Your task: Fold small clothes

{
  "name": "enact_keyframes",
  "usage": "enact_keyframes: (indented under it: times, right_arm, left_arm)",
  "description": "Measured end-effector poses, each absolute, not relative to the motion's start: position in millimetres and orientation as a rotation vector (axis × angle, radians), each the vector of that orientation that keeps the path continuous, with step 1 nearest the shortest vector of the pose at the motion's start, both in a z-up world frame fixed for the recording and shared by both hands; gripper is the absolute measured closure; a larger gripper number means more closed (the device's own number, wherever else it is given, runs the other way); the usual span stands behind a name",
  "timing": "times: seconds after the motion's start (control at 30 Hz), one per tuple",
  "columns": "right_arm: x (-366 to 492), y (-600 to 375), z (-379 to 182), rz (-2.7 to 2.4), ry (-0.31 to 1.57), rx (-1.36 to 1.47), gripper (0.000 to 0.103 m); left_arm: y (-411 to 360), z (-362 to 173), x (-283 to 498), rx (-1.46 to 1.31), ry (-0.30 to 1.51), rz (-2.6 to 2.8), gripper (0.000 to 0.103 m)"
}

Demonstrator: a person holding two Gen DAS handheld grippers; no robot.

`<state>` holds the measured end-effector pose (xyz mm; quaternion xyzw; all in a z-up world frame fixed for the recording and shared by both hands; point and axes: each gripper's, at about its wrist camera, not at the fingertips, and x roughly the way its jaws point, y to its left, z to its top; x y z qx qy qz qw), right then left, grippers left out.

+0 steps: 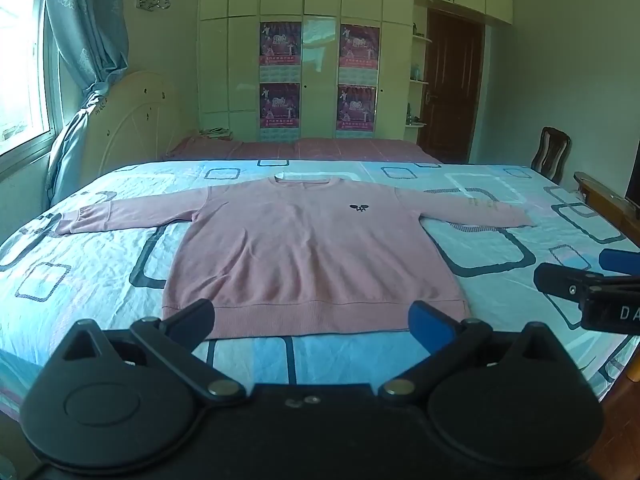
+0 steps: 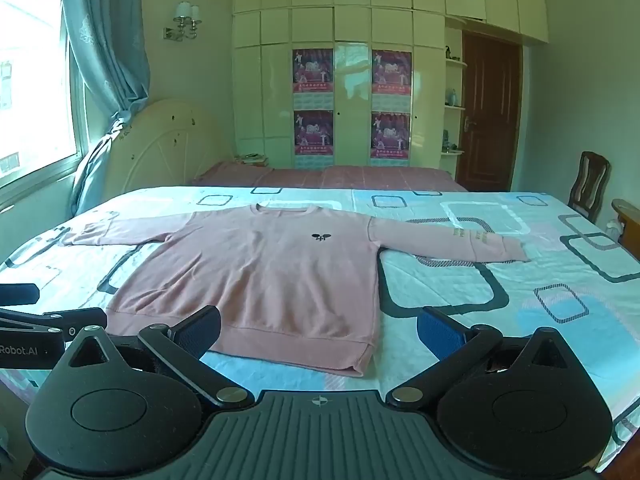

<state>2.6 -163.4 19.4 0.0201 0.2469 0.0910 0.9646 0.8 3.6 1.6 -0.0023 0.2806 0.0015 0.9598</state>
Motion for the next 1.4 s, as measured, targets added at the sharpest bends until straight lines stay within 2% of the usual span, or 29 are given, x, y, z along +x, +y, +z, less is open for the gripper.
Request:
enact_keyframes:
  times: [1.4]
  right_arm:
    - [-3.3, -163.7, 22.3, 0.180, 0.493, 0.038, 0.000]
  left_arm:
    - [5.4, 4.4, -3.1, -0.002, 0.559, 0.014, 0.001]
